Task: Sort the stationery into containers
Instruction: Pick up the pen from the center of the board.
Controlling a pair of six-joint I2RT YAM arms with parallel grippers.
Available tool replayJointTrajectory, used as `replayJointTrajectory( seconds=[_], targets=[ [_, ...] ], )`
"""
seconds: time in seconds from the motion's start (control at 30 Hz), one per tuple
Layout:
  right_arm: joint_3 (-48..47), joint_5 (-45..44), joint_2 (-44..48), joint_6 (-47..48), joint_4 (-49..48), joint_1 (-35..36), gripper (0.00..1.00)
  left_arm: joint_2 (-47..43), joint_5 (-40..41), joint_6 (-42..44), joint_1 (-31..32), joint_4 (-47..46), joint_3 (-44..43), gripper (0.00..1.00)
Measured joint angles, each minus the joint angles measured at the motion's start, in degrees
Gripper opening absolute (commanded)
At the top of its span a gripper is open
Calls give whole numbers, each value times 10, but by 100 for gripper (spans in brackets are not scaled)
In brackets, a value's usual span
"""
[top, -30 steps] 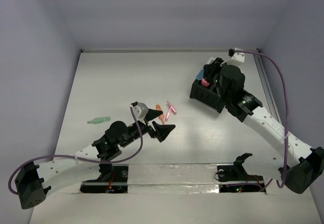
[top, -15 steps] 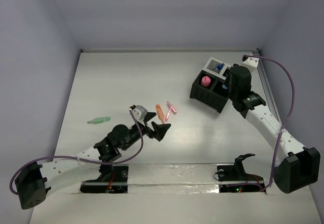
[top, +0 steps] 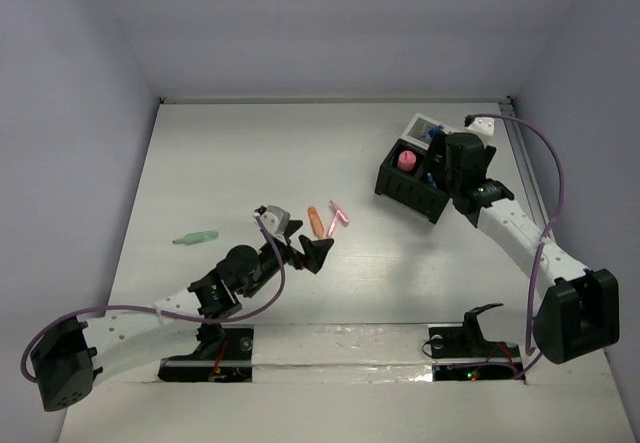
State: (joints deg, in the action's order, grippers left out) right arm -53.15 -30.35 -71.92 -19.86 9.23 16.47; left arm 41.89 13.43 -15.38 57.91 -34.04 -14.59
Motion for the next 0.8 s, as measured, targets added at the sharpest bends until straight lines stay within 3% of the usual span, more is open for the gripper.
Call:
replayJointTrajectory(
  seconds=[0.07,0.13,0.17,0.2,0.27,0.43,0.53,0.6,0.8],
  targets=[
    [-6,24,4,1,7,0,92,5,3,-2,0,0,0,99],
    [-8,53,15,2,10,8,77,9,4,-5,-5,0,0,99],
    [-8,66,21,1,11,20,68,10,3,-7,-9,0,0,99],
    [-8,79,26,1,12,37,39,11,2,-10,-16,0,0,99],
    [-8,115,31,-4,10,81,25,12,1,-15,-33,0,0,99],
    [-13,221,-17,-8,5,181,23,10,-33,-38,-104,-1,3,99],
    [-27,273,-84,-1,12,195,47,6,-49,-50,-133,0,12,99],
    [-45,294,-131,13,23,196,56,6,-58,-54,-137,0,16,99],
    [-154,344,-254,59,68,196,58,5,-76,-61,-146,0,18,95]
  ],
)
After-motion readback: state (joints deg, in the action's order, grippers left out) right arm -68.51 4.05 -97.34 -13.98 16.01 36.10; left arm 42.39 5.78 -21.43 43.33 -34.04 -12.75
